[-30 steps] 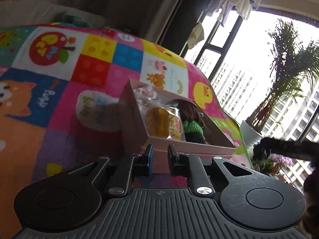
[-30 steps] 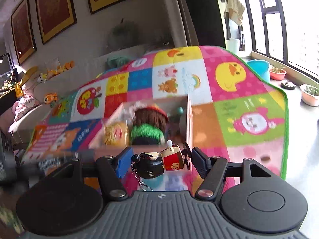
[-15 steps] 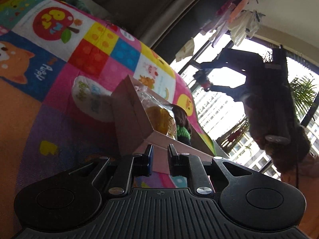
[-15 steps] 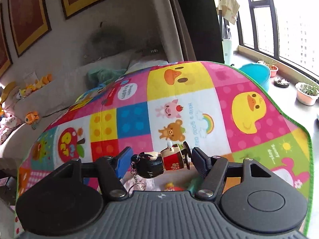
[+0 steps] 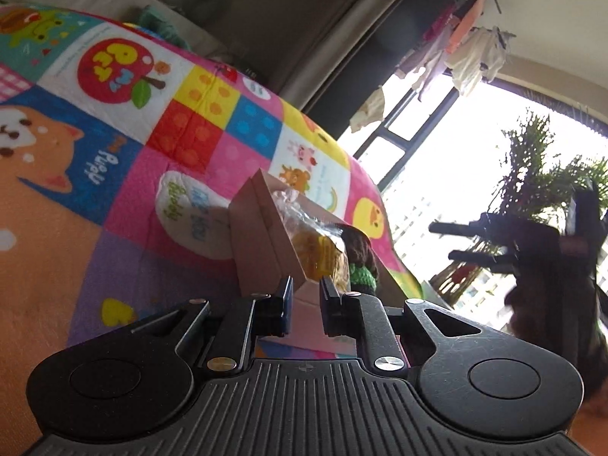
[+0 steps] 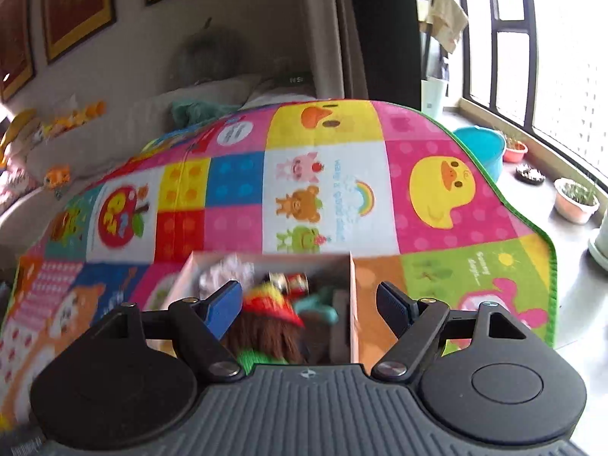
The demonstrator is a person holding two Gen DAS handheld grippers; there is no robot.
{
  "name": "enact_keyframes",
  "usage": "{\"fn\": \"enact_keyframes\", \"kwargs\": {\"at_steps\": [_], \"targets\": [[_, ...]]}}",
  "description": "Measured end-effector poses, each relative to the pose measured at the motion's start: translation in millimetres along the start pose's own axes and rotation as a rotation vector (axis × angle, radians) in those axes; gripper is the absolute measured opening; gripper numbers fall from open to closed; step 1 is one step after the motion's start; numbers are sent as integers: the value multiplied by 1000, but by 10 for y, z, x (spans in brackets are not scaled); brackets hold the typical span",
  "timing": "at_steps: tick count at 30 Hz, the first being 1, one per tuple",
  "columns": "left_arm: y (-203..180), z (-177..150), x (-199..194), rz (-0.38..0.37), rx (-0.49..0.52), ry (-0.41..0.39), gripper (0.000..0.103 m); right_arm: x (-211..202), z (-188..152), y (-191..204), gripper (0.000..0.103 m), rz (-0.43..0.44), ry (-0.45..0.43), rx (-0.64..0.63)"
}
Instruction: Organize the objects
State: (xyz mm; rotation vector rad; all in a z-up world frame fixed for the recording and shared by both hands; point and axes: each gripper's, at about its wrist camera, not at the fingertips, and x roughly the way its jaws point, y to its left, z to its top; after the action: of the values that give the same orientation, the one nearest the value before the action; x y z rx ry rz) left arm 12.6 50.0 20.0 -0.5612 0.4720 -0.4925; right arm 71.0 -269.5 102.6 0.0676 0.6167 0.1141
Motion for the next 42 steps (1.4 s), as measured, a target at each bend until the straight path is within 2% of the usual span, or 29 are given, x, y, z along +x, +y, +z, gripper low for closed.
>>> {"fn": "enact_keyframes", "kwargs": {"at_steps": [5,7,9,10,12,14,16,18,20,23,25,28,33,42], "targets": [[-231,275,219,81,80,71,16,-115,-560,-104,78,9,52,-95],[-307,358,371,146,107,130,16,-87,-733,-131,78,21,71,-108],[-364,401,531,246,145,197,18,-61,-863,-146,78,33,76,-126],[-385,412,602,273,167,225,25,-43,-918,-147,78,36,78,-134],[-409,403,739,326,203,287,33,9,-1003,-140,78,38,85,-151],[-413,394,845,365,221,317,38,82,-1071,-109,76,33,88,-177],[-386,415,919,405,227,335,51,156,-1111,-45,69,24,82,-207],[-334,447,911,433,219,332,60,229,-1117,43,60,27,79,-228],[-269,486,848,457,220,301,63,280,-1103,137,61,34,81,-236],[-114,588,762,498,205,252,74,353,-1067,284,61,59,78,-242],[35,643,729,517,184,229,87,437,-1023,400,61,60,79,-251],[249,725,694,534,155,205,98,565,-970,555,61,55,78,-273],[457,812,678,525,140,176,101,704,-920,761,62,38,77,-304],[545,815,694,502,141,135,100,765,-902,872,62,-7,82,-300]]}}
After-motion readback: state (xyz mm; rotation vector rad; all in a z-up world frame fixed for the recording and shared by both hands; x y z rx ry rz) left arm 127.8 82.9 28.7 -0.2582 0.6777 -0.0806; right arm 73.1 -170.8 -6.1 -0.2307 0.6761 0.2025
